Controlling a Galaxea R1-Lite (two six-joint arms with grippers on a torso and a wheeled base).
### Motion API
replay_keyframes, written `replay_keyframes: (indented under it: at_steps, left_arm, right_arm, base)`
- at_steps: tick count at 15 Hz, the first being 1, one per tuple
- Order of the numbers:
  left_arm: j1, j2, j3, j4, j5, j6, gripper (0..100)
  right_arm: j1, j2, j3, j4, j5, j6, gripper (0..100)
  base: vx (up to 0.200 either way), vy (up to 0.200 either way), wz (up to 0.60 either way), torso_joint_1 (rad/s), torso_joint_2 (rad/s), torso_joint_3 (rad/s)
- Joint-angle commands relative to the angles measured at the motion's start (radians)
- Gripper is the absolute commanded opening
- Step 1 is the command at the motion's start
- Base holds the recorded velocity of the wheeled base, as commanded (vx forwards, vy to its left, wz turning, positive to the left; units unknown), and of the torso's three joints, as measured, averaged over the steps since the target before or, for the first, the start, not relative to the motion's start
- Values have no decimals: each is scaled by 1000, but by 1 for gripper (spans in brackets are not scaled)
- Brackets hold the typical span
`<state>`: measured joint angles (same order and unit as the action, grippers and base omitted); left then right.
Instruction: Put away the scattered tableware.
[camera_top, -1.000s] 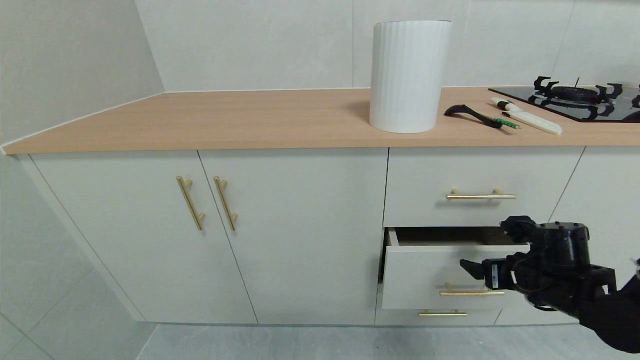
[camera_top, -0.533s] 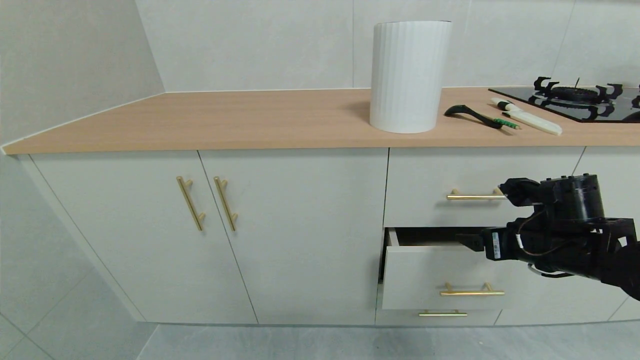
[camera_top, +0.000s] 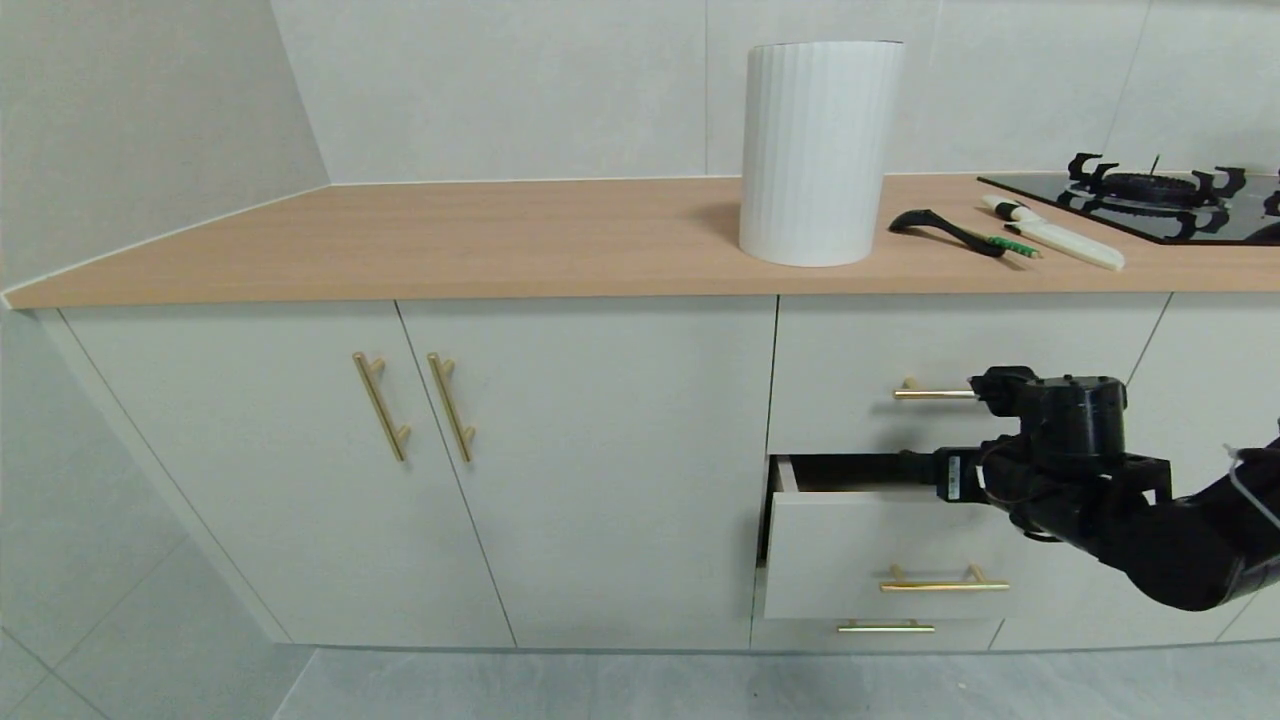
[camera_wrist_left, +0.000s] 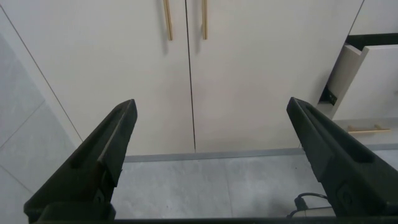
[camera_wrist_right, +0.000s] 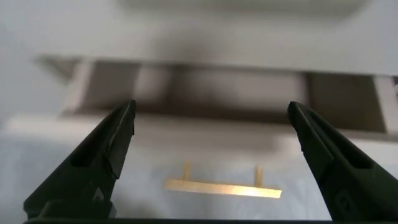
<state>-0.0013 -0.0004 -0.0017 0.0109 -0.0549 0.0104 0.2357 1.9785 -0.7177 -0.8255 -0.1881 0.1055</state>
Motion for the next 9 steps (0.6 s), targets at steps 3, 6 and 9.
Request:
replay_keyframes:
  at_steps: [3,6,9]
  left_arm:
    - [0,0,0,0,0,0,100]
    - [0,0,0,0,0,0,100]
    - [0,0,0,0,0,0,100]
  right_arm:
    - [-15,102,-31,-17,-7,42,100]
    - [-33,126,-46,-17,-5,54,100]
    - [-33,146,-43,-15,-5,49,100]
  base:
    - [0,0,0,0,0,0]
    - [0,0,0,0,0,0]
    - [0,0,0,0,0,0]
